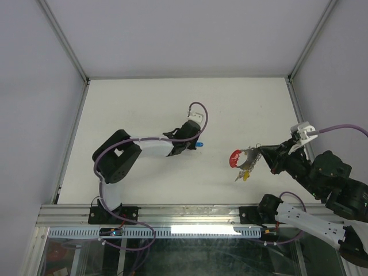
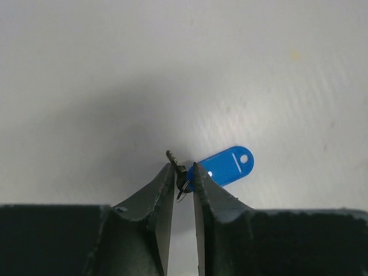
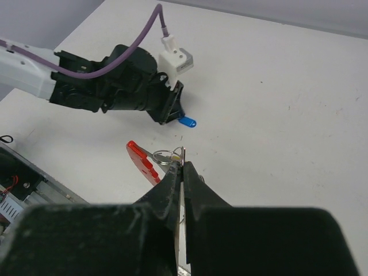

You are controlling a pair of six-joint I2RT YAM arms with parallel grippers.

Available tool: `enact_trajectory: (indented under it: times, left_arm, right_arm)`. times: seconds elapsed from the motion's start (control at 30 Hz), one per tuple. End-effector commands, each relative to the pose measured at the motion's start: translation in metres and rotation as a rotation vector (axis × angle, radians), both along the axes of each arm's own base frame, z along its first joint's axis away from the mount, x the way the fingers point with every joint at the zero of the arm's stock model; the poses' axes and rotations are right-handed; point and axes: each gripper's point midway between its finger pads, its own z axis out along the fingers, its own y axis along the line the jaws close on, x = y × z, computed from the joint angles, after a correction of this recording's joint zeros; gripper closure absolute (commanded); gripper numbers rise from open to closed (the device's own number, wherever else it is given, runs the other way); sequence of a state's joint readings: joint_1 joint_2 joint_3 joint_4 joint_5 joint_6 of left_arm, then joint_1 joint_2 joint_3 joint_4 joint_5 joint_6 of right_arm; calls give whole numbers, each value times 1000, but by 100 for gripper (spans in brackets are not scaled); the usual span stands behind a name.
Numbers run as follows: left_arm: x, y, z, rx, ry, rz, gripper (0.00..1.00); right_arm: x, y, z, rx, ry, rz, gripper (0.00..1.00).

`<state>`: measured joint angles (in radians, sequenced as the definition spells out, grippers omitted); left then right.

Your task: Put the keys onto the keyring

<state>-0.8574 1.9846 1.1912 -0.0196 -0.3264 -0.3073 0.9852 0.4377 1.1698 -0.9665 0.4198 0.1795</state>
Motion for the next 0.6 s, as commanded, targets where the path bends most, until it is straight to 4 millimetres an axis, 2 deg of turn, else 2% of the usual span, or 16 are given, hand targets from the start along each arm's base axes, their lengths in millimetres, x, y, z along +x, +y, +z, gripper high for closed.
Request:
enact_trajectory:
  times: [0.0, 0.13, 0.23, 0.37, 0.47, 0.57]
  left_arm:
    - [-65, 40, -18, 48, 115, -127, 77]
    - [-76, 53, 9, 0, 60, -130, 52]
    - [-68, 55, 36, -30, 6, -96, 45]
    - [-59, 48, 69, -108, -17, -28, 43]
    - [-63, 43, 73, -183, 34, 42, 45]
    - [-70, 45, 63, -199, 88, 115, 46]
  right_arm:
    - [4, 16, 20, 82, -29, 25, 100]
    - [6, 23, 19, 88, -22, 35, 100]
    - [7, 28, 19, 101, -19, 45, 100]
    - [9, 34, 15, 107, -2, 47, 100]
    - [10, 37, 11, 97, 10, 49, 100]
    - [11, 40, 8, 86, 19, 53, 100]
